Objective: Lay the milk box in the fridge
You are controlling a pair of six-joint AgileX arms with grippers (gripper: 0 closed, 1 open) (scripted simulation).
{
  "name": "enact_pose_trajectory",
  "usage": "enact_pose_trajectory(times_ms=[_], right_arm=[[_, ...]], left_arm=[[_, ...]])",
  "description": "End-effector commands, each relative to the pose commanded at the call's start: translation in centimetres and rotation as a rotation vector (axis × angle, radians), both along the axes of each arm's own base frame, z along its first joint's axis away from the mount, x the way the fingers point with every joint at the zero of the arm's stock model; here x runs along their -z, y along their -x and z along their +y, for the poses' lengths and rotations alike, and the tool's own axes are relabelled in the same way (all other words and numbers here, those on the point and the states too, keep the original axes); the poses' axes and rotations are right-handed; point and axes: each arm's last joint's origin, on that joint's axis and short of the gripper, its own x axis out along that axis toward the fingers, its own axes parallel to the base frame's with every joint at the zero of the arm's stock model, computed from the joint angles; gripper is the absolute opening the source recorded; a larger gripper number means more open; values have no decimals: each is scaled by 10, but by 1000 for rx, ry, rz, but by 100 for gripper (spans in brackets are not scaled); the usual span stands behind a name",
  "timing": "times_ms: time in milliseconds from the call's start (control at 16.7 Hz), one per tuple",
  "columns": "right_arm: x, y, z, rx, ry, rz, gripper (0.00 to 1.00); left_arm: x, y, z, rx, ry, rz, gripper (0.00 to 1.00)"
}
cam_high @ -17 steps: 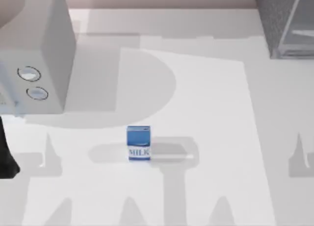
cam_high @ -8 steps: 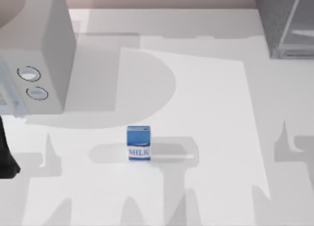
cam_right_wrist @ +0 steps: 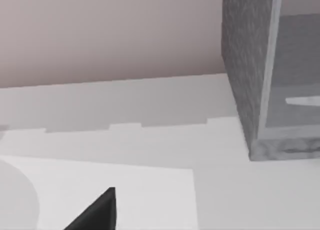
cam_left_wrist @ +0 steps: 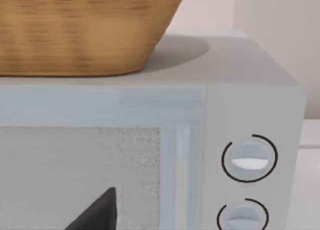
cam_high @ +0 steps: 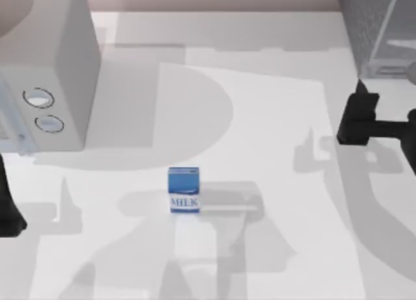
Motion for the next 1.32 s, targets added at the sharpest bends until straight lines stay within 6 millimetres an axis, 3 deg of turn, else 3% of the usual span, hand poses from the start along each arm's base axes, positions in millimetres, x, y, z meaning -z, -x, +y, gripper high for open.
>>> enact_pose_trajectory(times_ms=[300,480,660,960,1260,1320], right_arm=[[45,-22,110,9,53,47,100],[89,-11,171,12,81,33,100],[133,10,218,11,92,1,100],[178,40,253,5,84,-42,100],[181,42,255,5,83,-45,100],[170,39,259,8,42,-58,100]], left_arm=[[0,0,0,0,0,0,100],[0,0,0,0,0,0,100],[0,0,0,0,0,0,100],[0,0,0,0,0,0,100],[0,0,0,0,0,0,100],[0,0,0,0,0,0,100]])
